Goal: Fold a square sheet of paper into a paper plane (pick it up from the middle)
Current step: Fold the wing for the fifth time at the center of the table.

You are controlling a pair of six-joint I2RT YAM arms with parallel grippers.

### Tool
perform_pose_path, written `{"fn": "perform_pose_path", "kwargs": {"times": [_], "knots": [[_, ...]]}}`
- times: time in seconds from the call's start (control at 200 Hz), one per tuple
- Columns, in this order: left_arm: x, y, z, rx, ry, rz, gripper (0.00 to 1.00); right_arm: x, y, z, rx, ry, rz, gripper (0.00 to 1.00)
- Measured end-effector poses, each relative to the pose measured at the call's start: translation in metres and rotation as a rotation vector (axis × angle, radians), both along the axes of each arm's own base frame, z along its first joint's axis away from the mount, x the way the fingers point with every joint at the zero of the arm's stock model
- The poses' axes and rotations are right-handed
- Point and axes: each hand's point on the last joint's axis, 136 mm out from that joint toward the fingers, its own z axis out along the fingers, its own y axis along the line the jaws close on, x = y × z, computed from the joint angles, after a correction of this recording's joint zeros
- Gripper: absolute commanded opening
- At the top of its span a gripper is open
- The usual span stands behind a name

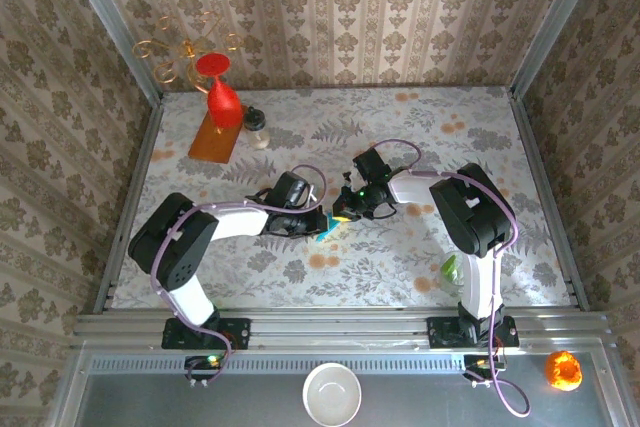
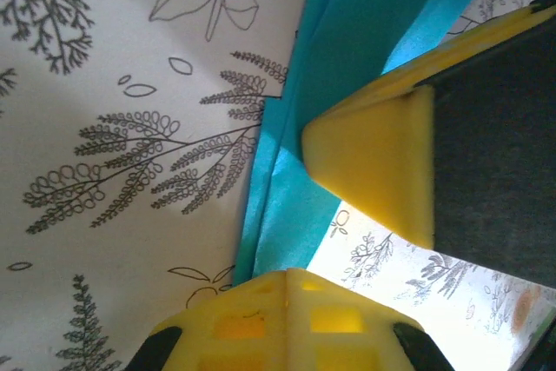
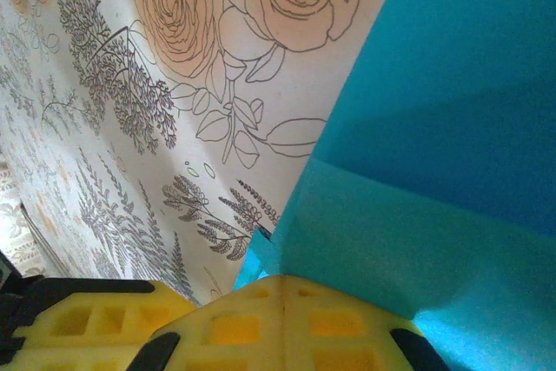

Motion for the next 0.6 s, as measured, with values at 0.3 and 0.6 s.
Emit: {"fn": "perform_pose_path", "kwargs": {"times": [0.3, 0.6], "knots": [[0.000, 0.004, -0.006, 0.024, 0.018, 0.023, 0.00, 0.002, -0.001, 0.002, 0.002, -0.018, 0.021, 0.07], [0.000, 0.004, -0.006, 0.026, 0.021, 0.030, 0.00, 0.044, -0.032, 0.014, -0.049, -0.114, -0.028, 0.08]]}}
